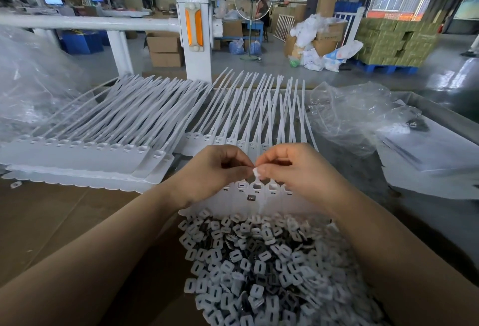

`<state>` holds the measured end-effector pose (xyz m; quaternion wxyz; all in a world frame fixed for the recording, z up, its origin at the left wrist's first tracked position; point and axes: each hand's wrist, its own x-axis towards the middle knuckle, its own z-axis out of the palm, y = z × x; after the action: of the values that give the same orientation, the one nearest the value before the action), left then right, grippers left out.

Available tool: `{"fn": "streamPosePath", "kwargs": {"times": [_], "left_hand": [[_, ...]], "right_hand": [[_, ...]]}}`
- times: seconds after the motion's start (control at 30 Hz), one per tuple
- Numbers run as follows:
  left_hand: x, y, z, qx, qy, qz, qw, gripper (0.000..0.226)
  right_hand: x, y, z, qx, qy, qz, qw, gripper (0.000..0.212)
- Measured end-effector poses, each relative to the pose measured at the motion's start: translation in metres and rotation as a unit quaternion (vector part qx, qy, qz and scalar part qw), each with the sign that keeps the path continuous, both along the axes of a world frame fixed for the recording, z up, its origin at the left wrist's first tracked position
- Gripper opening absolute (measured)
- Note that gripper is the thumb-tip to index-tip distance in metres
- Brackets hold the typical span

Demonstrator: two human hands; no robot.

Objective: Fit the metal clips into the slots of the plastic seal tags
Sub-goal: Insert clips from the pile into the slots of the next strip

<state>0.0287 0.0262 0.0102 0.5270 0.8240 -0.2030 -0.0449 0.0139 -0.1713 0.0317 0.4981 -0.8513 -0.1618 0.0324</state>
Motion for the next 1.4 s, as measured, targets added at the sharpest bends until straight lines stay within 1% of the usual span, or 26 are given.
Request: {"fn": "streamPosePath", "kwargs": {"times": [0.1,0.23,0.33,0.43,0.53,0.63,0.77,0.87,1.0,1.07,1.17,1.4], "left_hand": [[-0.001,-0.001,0.000,-0.040,0.020,-0.011,0.999,0.008],[-0.004,-0.003,0.001,-0.053,0.015,-0.011,0.998,0.008],[-0.005,-0.005,0.002,-0.047,0.015,0.007,0.999,0.009],[-0.005,-0.006,0.003,-0.017,0.012,0.030,0.999,0.011],[-0.006,-0.008,0.002,0.009,0.001,0.038,0.999,0.012],[-0.007,-0.012,0.001,0.014,-0.003,0.053,0.998,0.011],[-0.007,-0.017,-0.002,0.032,-0.010,0.082,0.996,0.012],[-0.006,-0.017,-0.002,0.052,-0.003,0.084,0.995,0.013],[-0.004,-0.014,-0.004,0.095,-0.006,0.113,0.989,0.012],[-0.003,-0.013,-0.006,0.097,-0.009,0.126,0.987,0.014],[-0.002,-0.012,-0.008,0.112,-0.009,0.127,0.985,0.011],[0.000,-0.011,-0.009,0.142,-0.011,0.112,0.983,0.009]], "right_hand": [[0.002,-0.003,-0.001,0.019,0.022,-0.040,0.999,0.011],[0.003,-0.002,-0.002,0.027,0.023,-0.055,0.998,0.013],[0.003,-0.001,-0.002,0.030,0.011,-0.045,0.998,0.015],[0.003,-0.001,-0.003,0.024,-0.007,-0.039,0.999,0.015],[0.004,0.000,-0.006,-0.010,-0.028,-0.042,0.999,0.010],[0.005,0.001,-0.008,-0.012,-0.037,-0.052,0.998,0.005],[0.006,0.001,-0.010,-0.037,-0.039,-0.051,0.997,0.007],[0.006,0.001,-0.011,-0.054,-0.041,-0.050,0.996,0.011],[0.007,0.005,-0.015,-0.109,-0.049,-0.063,0.991,0.010],[0.006,0.008,-0.017,-0.144,-0.055,-0.064,0.986,0.011],[0.004,0.013,-0.019,-0.190,-0.064,-0.060,0.978,0.009],[0.003,0.014,-0.017,-0.213,-0.061,-0.061,0.973,0.010]]}}
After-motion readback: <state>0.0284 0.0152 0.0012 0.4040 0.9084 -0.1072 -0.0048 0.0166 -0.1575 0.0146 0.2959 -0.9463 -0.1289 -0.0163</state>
